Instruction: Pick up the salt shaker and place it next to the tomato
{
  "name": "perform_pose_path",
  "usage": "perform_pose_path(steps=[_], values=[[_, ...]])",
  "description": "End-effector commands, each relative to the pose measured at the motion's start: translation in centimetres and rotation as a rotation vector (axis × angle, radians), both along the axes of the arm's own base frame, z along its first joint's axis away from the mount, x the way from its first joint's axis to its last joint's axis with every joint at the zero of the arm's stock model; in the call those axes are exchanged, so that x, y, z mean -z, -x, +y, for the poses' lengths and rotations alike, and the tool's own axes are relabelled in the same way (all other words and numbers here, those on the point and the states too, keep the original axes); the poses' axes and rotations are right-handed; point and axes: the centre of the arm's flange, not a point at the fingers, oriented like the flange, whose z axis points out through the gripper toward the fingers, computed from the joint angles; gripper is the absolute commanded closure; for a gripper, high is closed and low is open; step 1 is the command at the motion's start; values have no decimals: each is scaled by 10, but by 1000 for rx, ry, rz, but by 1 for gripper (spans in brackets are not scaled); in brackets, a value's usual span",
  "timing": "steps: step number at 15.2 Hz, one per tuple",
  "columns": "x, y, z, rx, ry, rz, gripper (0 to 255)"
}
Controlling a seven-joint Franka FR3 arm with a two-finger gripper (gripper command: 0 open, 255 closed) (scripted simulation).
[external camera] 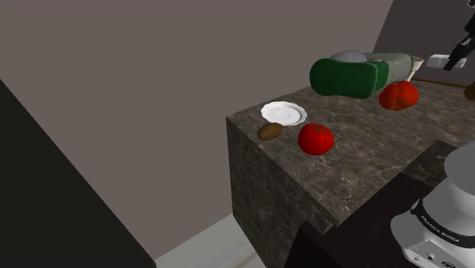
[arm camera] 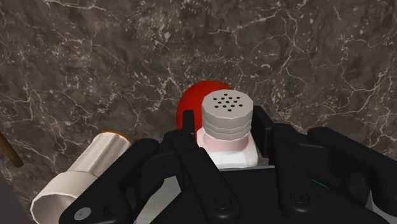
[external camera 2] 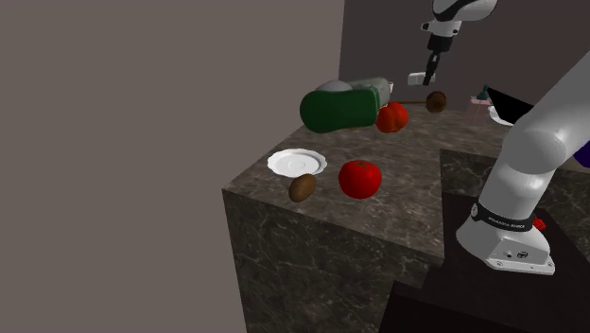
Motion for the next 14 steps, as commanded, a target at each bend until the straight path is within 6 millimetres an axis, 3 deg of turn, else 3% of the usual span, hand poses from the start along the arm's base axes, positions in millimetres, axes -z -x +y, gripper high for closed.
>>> perform_pose_path(steps=[1,3,14], values=[[-3,15,-21,-2,1,1,255],[-4,33,-46,-2,1,1,255],[55,33,-46,-2,1,1,255]])
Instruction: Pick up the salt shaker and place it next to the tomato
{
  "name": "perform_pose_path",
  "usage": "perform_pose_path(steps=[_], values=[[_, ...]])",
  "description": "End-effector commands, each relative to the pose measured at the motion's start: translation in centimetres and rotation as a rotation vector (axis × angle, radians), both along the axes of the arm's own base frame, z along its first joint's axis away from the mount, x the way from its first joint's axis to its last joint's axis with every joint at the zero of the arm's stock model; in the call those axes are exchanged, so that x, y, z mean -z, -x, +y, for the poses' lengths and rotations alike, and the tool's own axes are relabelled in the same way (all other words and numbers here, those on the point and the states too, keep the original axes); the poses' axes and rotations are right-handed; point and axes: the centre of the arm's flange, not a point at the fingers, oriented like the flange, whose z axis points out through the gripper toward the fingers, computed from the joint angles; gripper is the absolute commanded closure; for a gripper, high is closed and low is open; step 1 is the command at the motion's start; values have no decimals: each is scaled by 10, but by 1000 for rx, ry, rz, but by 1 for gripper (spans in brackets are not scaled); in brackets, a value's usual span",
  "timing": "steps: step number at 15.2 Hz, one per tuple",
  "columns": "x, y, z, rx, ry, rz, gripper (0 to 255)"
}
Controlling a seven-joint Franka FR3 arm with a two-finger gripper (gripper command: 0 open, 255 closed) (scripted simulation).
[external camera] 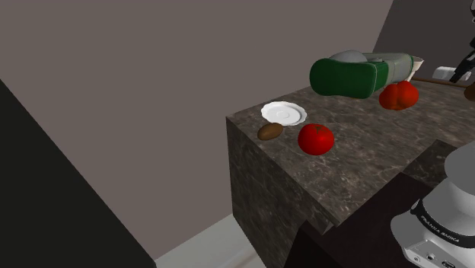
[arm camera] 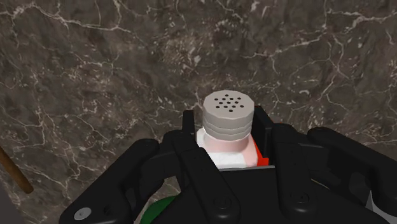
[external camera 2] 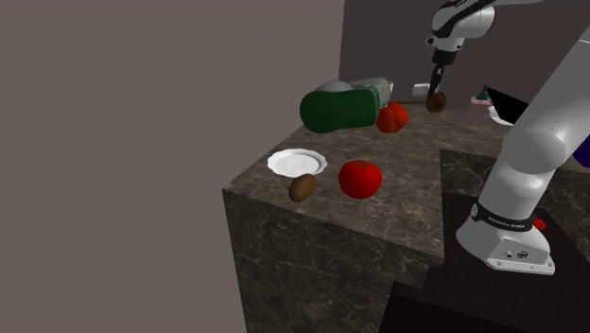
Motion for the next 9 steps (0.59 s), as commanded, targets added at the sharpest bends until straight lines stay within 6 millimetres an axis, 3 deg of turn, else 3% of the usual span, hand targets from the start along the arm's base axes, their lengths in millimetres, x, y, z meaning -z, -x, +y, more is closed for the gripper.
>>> perform_pose_path(steps=[1,9], values=[[10,0,1,0,1,0,255],[52,0,1,0,1,0,255]])
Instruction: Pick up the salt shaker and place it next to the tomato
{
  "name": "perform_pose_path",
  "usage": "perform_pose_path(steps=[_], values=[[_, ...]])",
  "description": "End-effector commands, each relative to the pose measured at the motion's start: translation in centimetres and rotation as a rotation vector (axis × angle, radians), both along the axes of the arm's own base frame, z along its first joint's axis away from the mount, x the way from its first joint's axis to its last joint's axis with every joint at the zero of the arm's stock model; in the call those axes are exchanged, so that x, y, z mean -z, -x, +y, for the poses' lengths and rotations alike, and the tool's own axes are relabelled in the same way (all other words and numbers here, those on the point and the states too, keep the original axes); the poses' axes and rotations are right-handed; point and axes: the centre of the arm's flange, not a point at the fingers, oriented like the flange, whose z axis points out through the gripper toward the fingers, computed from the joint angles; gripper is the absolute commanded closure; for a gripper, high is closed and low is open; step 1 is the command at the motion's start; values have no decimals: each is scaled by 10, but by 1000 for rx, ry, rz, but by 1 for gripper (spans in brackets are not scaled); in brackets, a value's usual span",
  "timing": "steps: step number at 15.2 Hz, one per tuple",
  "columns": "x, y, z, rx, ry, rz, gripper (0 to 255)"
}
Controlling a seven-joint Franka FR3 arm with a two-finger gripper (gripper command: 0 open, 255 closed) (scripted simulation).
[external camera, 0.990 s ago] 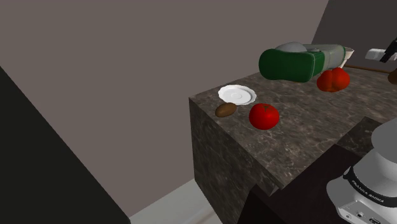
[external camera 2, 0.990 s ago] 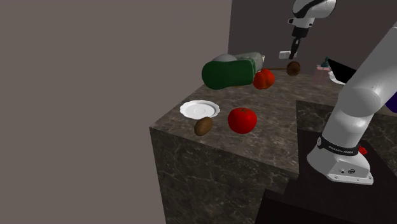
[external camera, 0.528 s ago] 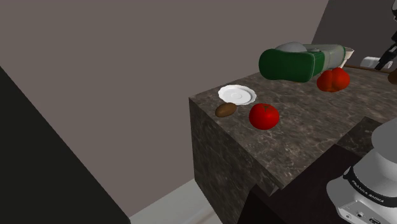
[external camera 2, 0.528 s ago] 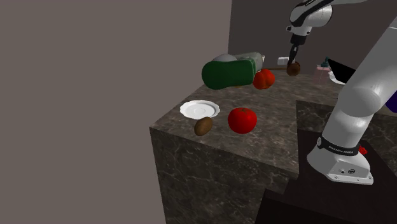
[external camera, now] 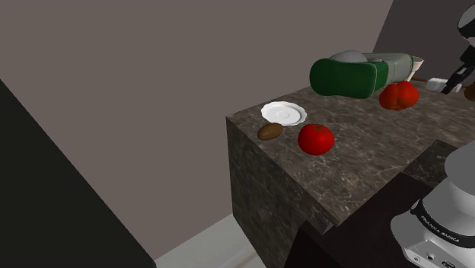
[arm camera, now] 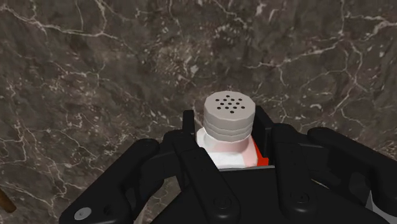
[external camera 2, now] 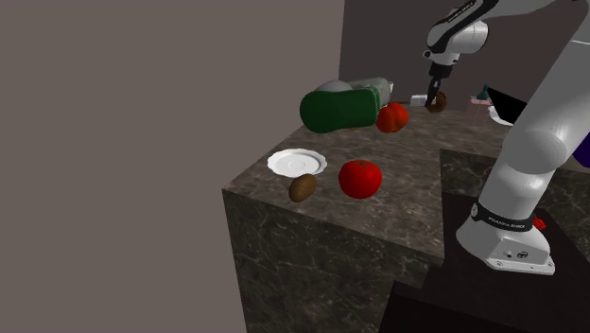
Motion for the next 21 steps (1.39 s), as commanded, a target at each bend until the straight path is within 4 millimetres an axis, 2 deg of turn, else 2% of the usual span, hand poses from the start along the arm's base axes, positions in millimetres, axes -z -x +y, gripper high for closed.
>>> perform_pose_path(steps=[1,13,21], values=[[10,-1,0,0,0,0,255],[73,-1,0,0,0,0,255],[75,-1,0,0,0,0,255]])
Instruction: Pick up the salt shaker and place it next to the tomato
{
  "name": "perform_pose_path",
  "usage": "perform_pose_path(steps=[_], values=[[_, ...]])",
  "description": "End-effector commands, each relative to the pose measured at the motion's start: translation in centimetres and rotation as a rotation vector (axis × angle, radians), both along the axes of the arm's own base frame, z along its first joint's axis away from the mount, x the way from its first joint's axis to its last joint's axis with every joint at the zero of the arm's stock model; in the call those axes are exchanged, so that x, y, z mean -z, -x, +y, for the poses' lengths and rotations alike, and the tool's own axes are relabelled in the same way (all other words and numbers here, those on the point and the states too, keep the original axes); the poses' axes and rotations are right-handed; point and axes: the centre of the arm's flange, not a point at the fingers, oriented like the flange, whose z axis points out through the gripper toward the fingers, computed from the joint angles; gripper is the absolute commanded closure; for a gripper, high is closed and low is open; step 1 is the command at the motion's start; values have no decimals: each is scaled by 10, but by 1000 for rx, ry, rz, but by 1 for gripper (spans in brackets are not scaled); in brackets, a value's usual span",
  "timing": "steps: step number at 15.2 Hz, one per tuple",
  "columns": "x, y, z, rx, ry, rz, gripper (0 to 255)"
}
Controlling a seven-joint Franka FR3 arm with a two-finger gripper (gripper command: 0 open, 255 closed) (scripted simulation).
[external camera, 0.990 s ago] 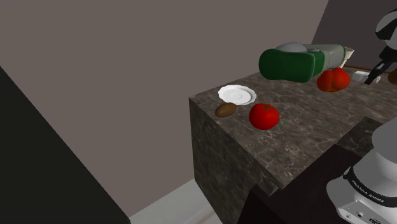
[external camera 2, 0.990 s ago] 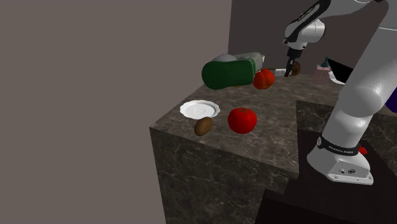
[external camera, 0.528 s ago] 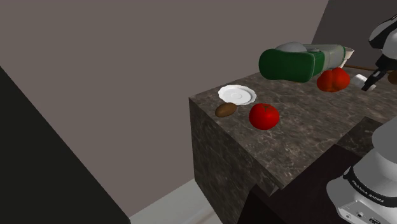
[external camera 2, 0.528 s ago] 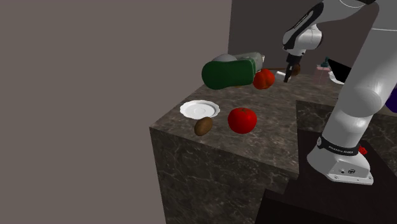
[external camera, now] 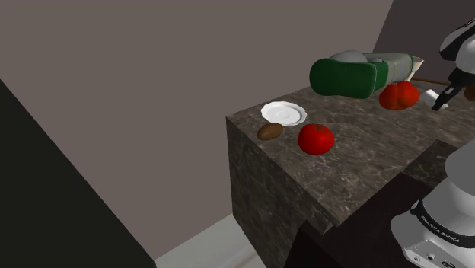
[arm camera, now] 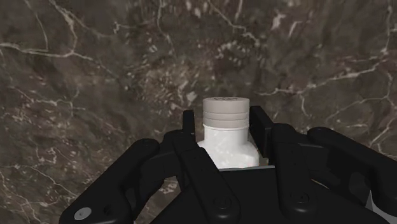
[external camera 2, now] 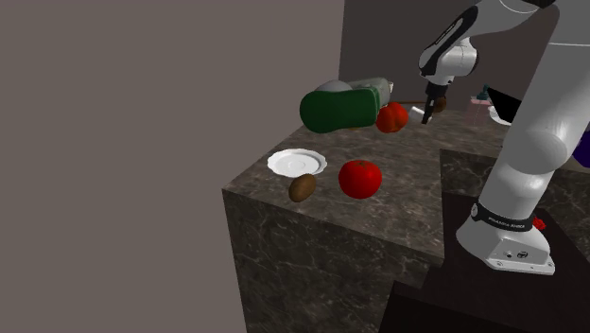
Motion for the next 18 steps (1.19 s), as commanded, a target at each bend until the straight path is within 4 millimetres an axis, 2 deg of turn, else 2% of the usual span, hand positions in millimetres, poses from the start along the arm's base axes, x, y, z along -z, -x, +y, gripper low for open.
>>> perform_pose_path(steps=[1,6,10,18], values=[[1,-5,2,-10,-1,-1,0],[1,-6,2,-10,-1,-1,0],[-49,-2,8,-10,-1,-1,0],[-49,-2,8,-10,-1,-1,0]])
